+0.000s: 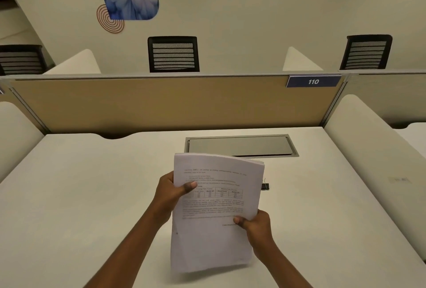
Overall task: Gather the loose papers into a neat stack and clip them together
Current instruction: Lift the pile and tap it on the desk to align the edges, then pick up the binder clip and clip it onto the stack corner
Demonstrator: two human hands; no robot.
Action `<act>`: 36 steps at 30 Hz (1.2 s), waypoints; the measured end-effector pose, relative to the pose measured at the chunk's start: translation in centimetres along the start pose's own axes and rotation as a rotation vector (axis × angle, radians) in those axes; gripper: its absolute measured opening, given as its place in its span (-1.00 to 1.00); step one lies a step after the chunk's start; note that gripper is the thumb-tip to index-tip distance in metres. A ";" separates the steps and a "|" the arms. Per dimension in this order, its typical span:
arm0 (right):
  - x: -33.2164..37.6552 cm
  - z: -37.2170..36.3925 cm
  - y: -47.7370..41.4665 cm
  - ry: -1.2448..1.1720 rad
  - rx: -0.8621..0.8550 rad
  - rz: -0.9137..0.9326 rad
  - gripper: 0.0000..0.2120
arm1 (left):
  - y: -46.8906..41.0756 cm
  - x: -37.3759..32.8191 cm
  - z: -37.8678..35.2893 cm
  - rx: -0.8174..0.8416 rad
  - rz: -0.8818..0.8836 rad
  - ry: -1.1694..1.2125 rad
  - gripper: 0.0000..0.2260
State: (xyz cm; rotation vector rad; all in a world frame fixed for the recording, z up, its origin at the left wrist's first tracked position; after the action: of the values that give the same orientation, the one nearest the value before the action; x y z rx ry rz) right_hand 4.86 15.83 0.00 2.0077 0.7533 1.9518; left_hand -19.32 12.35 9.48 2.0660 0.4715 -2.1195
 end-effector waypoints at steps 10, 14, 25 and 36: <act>-1.0 0.6 -0.3 0.037 0.070 -0.035 -0.62 | -0.1 1.3 -1.1 0.070 0.105 0.125 -0.30; -1.0 0.7 -0.8 0.039 0.077 -0.025 -0.64 | -0.5 1.8 -1.0 0.039 0.099 0.112 -0.46; 2.3 2.4 -4.1 0.034 0.126 0.069 -0.56 | -1.4 2.5 -0.9 -0.037 0.060 0.146 -0.82; 5.7 7.8 -16.4 0.958 -0.331 0.116 -0.60 | -1.9 3.3 -0.8 -0.051 0.084 0.104 -0.84</act>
State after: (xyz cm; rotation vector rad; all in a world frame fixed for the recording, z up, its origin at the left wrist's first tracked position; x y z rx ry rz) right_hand 9.17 33.90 -4.14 0.8752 0.4130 2.8651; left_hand -19.29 14.75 6.41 2.1362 0.4393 -1.9402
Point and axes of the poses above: each hand's wrist, its own y-axis away from the middle knuckle, its own z-axis out of the back of the hand, x = y × z, the point moved 7 cm from there along -y, towards the middle knuckle, and after that the axes turned 13 degrees about -z, right-handed, at the moved point
